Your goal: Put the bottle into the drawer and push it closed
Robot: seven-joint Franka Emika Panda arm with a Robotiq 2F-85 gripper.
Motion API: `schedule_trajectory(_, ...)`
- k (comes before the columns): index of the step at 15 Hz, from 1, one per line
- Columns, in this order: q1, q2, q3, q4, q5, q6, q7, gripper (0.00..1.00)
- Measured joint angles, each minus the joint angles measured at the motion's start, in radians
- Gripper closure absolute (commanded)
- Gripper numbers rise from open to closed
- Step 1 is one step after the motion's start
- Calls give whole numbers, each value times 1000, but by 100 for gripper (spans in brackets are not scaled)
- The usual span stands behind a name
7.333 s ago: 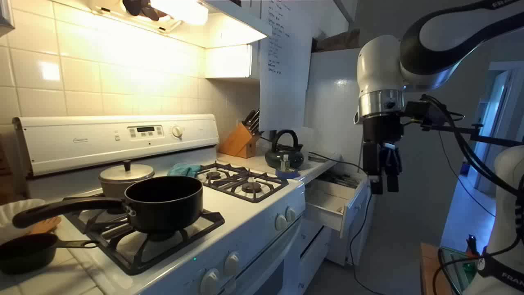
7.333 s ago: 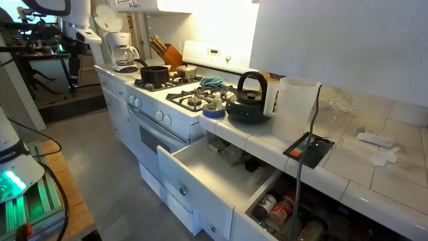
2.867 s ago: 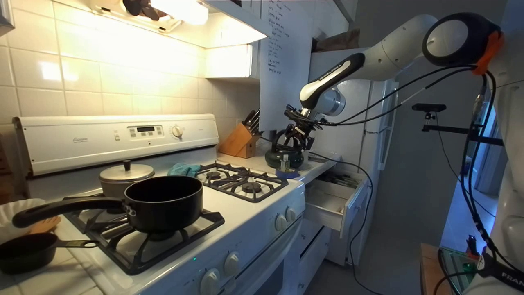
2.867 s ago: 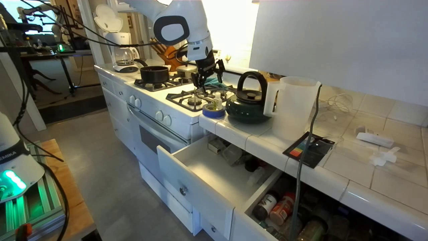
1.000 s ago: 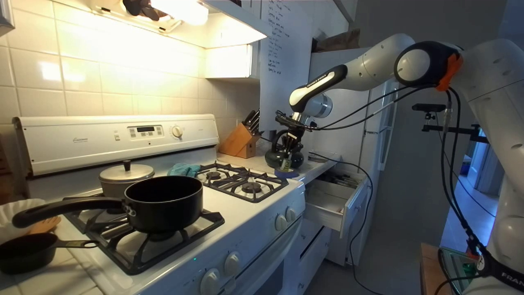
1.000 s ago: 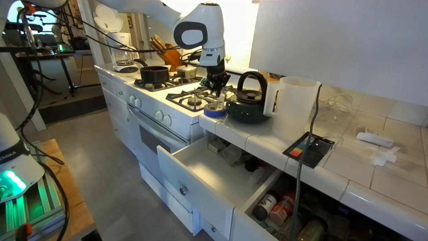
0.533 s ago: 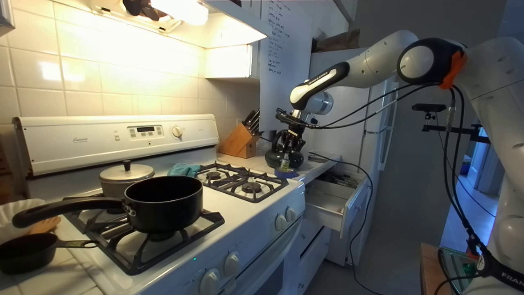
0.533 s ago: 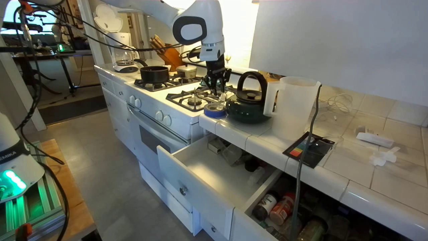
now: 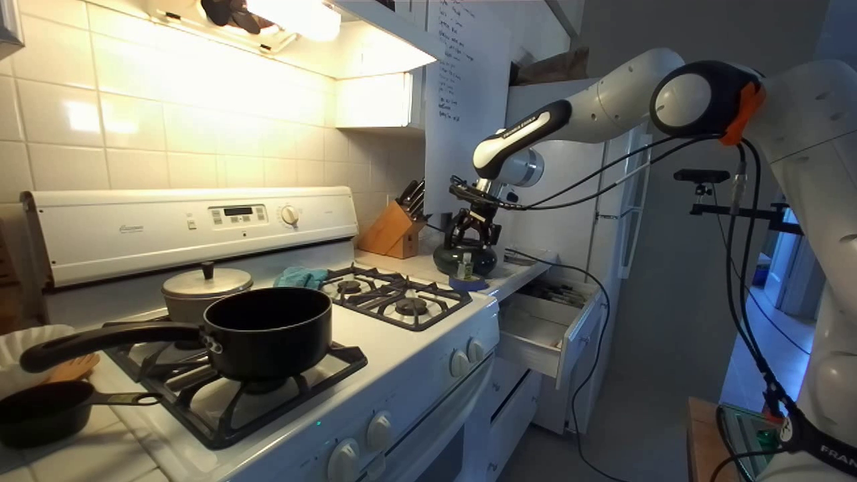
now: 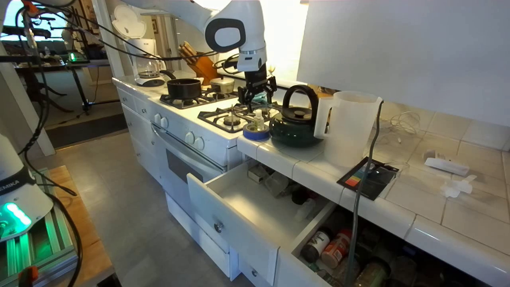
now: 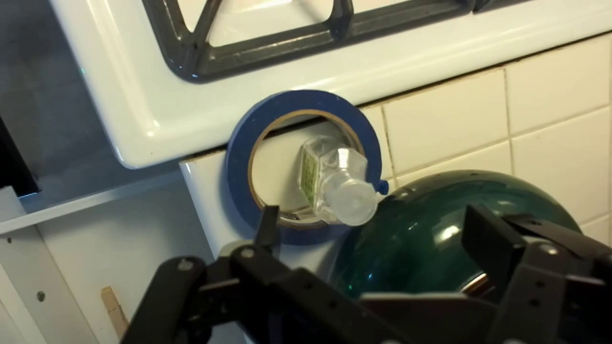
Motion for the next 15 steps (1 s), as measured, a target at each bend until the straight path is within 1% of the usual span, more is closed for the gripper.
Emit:
schedule_trajectory(3, 1, 4, 0, -1, -6, -2, 7, 0)
schedule_trajectory(4, 1, 7, 0, -1, -6, -5, 7, 6)
schedule_trajectory(5, 1, 11, 0, -2, -7, -7, 7, 17)
schedule_trajectory(6, 1, 16, 0, -2, -9, -7, 8, 30)
schedule_trajectory(7, 1, 22, 0, -2, -11, -8, 10, 31)
schedule_trajectory(8, 1, 28, 0, -2, -14, -8, 12, 36)
schedule_trajectory(9, 1, 35, 0, -2, -16, -8, 15, 45)
schedule_trajectory(15, 1, 45, -1, -2, -34, -7, 34, 87)
